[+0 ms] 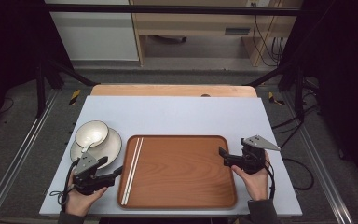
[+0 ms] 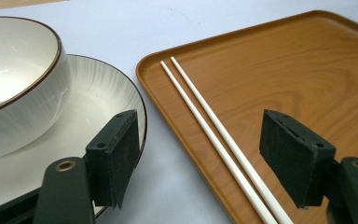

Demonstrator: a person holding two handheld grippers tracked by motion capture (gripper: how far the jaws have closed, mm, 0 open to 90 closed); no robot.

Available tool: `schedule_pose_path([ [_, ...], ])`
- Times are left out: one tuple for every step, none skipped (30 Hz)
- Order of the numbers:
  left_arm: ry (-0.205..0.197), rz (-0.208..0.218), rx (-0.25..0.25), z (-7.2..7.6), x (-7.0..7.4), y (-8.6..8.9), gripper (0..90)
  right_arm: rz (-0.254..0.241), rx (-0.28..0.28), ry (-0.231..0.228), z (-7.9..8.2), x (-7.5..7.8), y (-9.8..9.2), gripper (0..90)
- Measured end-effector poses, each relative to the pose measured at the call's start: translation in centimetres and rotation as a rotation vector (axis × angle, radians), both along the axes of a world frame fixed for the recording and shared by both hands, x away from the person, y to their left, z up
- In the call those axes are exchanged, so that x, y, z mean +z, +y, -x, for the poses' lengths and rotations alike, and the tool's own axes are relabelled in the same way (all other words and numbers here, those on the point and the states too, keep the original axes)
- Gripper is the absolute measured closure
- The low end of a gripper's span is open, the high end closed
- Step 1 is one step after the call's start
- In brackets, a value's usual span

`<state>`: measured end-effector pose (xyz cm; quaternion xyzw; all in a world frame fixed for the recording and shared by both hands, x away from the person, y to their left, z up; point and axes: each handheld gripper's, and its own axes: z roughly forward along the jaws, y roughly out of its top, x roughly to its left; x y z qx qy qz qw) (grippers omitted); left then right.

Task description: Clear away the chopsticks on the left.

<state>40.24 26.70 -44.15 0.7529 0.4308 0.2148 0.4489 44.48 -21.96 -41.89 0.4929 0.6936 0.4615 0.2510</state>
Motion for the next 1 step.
schedule_pose_path([
  [-0.002,-0.002,0.0,0.02,-0.04,0.13,27.7,0.003,-0.001,0.0,-0.01,-0.03,-0.04,5.4],
])
